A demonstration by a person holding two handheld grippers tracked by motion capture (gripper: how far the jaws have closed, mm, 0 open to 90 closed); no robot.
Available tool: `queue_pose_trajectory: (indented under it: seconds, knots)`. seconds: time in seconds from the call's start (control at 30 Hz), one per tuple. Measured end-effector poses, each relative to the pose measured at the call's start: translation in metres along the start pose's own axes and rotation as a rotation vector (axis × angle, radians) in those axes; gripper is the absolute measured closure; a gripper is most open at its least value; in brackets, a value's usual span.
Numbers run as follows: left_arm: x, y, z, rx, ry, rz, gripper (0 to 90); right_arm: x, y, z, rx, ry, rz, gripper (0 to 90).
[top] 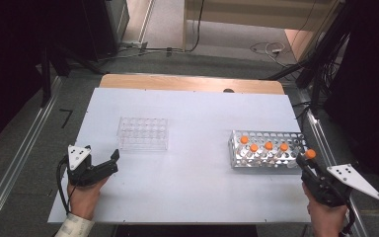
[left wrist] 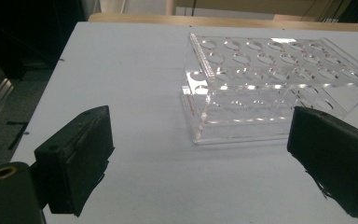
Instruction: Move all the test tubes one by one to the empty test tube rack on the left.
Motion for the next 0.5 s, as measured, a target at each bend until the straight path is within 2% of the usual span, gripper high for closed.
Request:
queue_pose_trajectory:
  seconds: [0.1,0.13,0.2,0.3,0.37,0.43,0.5]
  knots:
    - [0.002,0.001,0.000,-0.004,0.003,-0.011,6.8,-0.007,-0.002,-0.004,-0.010,-0.005,0.025,71.7]
    - [0.002,0.001,-0.001,-0.010,0.006,-0.009,6.8,-0.014,-0.002,-0.008,-0.019,-0.011,0.055,71.7]
    - [0.004,0.001,-0.001,-0.012,0.009,-0.019,6.8,-0.018,-0.001,-0.010,-0.027,-0.016,0.067,71.7]
    - [0.008,0.000,-0.001,-0.005,0.018,-0.023,6.8,-0.035,0.002,-0.016,-0.048,-0.034,0.124,71.7]
    - [0.010,0.000,-0.001,-0.003,0.021,-0.030,6.8,-0.039,0.004,-0.018,-0.049,-0.042,0.134,71.7]
    - [0.014,0.000,-0.001,-0.006,0.026,-0.042,6.8,-0.048,0.007,-0.022,-0.049,-0.046,0.177,71.7]
    - [0.017,0.000,-0.002,-0.006,0.029,-0.053,6.8,-0.050,0.009,-0.023,-0.057,-0.051,0.185,71.8]
Point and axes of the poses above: each handheld gripper's, and its own axes: y roughly forward along the jaws, z roughly out of its top, x roughly to its right, the point moved 2 cm from there along y, roughly forward along the jaws, and after that the axes turned 2 degrees about -z, right-handed, at the moved point
